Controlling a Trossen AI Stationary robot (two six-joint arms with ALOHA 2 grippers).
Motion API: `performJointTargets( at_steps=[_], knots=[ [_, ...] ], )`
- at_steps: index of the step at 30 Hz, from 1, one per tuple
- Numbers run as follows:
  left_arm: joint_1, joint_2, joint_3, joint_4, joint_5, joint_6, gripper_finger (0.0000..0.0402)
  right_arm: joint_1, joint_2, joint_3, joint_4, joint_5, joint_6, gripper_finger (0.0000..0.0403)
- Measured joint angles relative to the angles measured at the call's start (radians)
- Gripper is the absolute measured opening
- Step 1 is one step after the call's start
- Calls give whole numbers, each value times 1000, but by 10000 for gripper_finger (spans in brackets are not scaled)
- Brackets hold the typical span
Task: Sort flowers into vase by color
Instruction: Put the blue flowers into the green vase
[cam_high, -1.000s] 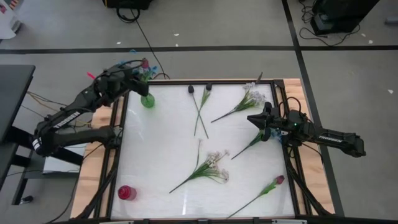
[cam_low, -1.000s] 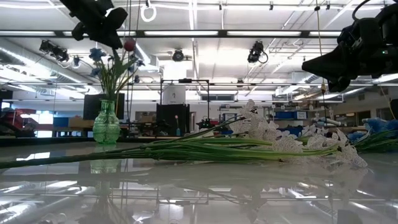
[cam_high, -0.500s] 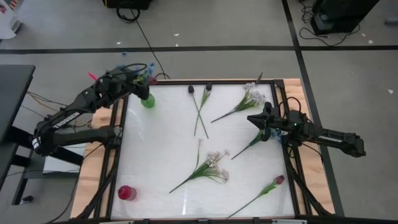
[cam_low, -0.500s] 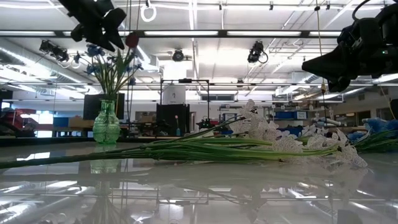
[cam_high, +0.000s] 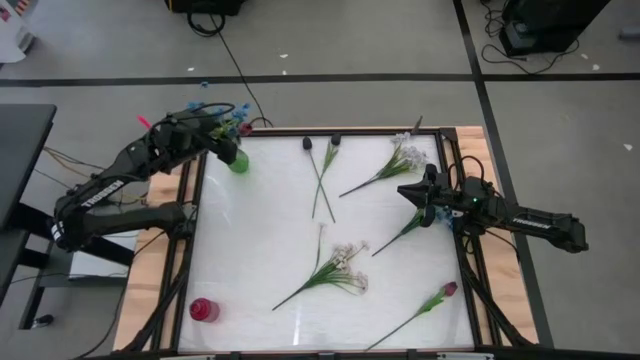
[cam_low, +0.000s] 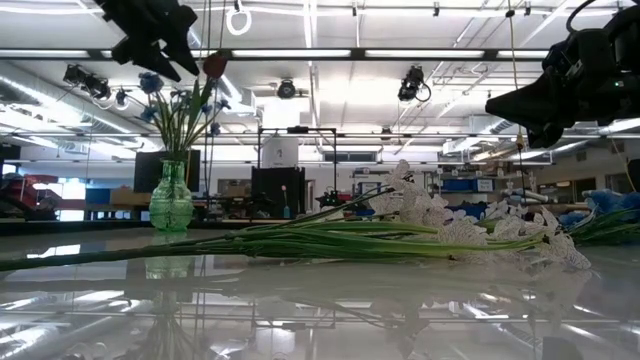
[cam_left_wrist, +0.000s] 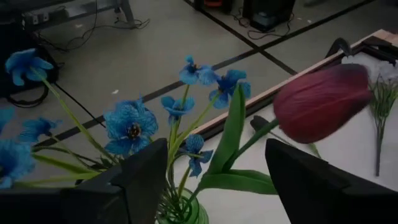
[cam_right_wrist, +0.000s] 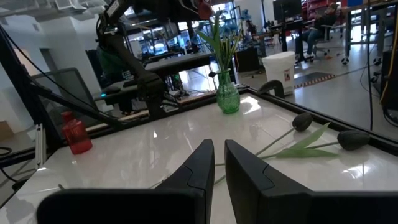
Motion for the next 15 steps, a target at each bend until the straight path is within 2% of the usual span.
performJointTargets(
  at_steps=[15],
  knots=[
    [-1, 2, 116, -107, 0, 69, 277, 0, 0, 0, 0, 0, 0, 49]
  ],
)
